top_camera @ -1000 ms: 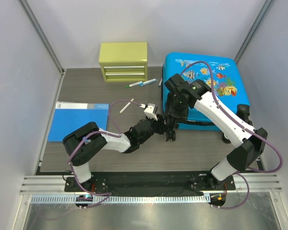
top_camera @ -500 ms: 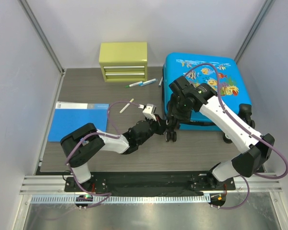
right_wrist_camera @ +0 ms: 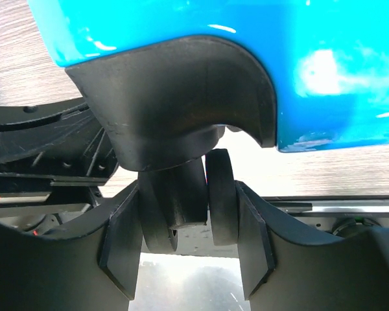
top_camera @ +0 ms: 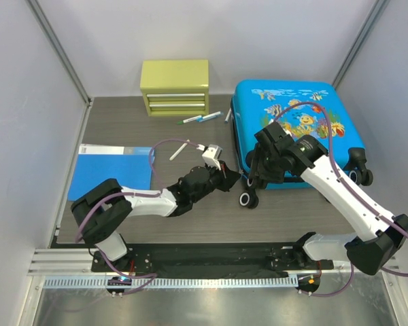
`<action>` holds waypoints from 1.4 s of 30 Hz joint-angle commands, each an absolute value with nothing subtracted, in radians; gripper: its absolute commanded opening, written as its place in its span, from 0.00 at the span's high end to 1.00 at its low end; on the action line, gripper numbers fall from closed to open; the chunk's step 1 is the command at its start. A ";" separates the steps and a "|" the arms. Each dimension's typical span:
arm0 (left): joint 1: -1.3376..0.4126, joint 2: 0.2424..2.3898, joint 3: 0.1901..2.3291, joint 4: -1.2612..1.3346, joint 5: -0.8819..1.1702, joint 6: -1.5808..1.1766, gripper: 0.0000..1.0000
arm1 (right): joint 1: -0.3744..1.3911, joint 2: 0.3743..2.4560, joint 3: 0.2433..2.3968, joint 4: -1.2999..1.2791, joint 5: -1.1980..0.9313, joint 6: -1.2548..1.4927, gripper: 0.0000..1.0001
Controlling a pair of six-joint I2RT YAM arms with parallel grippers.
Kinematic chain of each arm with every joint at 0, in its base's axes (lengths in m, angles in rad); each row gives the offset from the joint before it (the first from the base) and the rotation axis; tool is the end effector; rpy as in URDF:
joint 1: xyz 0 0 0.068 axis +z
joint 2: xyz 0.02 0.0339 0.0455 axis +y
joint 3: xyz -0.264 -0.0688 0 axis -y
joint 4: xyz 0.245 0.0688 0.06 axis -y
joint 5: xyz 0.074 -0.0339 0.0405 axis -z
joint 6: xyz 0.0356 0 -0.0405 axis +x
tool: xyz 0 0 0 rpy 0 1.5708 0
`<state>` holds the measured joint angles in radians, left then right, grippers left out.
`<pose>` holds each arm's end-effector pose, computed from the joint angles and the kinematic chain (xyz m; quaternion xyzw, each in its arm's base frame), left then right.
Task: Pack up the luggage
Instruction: Zip the luggage at the center of the board.
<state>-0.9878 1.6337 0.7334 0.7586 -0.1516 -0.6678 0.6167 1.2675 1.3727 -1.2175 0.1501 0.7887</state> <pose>0.1938 -0.2842 0.2069 0.0710 0.7515 -0.4425 0.4841 0.1881 0.1268 0.3529 0.1004 0.9660 0.0907 0.2201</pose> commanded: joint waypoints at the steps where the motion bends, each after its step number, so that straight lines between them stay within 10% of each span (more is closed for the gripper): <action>1: -0.942 1.635 0.801 0.738 -0.213 -0.624 1.00 | 0.580 1.164 1.364 -1.328 0.259 0.893 0.99; 33: -0.799 1.784 1.022 0.666 -0.063 -0.618 0.99 | 0.578 1.098 1.233 -1.433 0.207 0.862 0.99; 42: -0.795 1.847 0.910 0.911 0.489 -0.705 0.49 | 0.580 1.080 1.235 -1.410 0.154 0.839 0.98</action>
<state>-0.7948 1.8095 0.9272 0.7300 0.2134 -0.6518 0.5995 1.1370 1.2171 -1.2385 0.1753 0.7547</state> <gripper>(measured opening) 0.452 0.574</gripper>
